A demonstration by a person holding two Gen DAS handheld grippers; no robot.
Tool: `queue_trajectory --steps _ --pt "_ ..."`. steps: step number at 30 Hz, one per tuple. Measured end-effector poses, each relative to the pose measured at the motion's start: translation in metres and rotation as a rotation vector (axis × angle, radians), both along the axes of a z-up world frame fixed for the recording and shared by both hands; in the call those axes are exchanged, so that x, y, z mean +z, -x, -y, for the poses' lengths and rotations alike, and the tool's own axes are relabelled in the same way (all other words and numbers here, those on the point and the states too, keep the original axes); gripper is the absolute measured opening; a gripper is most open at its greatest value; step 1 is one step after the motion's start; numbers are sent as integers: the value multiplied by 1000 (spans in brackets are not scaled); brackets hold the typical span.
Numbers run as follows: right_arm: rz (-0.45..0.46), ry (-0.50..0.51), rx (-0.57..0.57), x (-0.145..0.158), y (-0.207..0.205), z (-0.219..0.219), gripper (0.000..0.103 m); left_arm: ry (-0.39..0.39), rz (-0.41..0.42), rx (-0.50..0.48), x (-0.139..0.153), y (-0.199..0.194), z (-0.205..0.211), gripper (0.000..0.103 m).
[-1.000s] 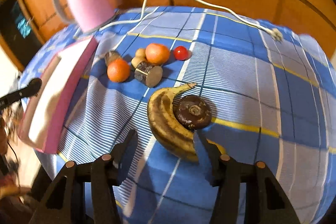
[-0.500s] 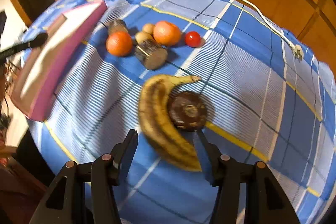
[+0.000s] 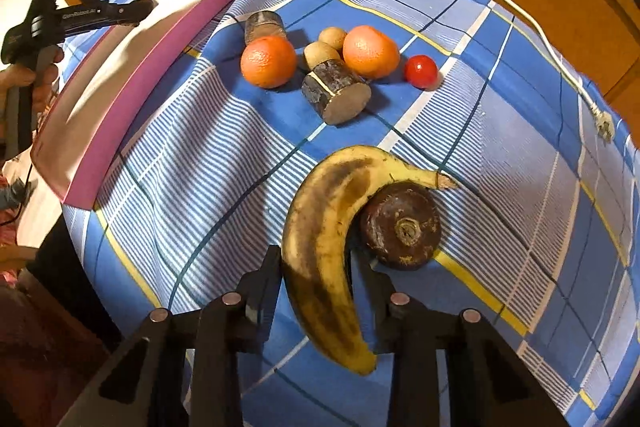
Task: Organize fruits
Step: 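Carry the dark fruit with the left tool into the tray and release, then grasp the banana with the right tool and place it in the tray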
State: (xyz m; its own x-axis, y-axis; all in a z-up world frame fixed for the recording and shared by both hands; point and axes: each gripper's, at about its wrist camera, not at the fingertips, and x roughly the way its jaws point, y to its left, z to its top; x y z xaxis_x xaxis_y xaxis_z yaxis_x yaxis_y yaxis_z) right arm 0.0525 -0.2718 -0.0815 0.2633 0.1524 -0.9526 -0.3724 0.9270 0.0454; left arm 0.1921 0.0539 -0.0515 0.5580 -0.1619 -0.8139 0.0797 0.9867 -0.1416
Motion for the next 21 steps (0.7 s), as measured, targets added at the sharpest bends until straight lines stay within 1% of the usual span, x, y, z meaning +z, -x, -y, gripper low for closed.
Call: queue_trajectory --steps 1,2,3,4,7,10,13,16,18,21 --pt "-1 -2 -5 -1 -2 0 34 -5 6 17 1 -3 -2 56" --pt "-2 -1 -7 -2 -5 0 34 -8 14 26 3 -5 -2 60" --pt "0 -5 -9 -2 -5 1 35 -15 31 37 6 -5 -3 69" --pt "2 -10 -13 -3 -7 3 35 -21 40 46 9 -4 -3 75" --pt "11 -29 -31 -5 -15 -1 35 -11 57 59 18 10 -3 75" --pt "29 -46 -50 -9 -19 1 35 -32 90 55 25 36 2 76" --pt "55 -28 -61 -12 -19 -2 32 -18 89 46 26 58 4 76" --pt "67 -36 -92 -12 -16 -3 32 -11 90 26 25 85 11 76" --pt "70 -79 -122 -11 -14 -5 32 -10 89 20 25 99 13 76" --pt "44 -217 -194 -6 -11 -3 32 -1 75 17 22 116 15 77"
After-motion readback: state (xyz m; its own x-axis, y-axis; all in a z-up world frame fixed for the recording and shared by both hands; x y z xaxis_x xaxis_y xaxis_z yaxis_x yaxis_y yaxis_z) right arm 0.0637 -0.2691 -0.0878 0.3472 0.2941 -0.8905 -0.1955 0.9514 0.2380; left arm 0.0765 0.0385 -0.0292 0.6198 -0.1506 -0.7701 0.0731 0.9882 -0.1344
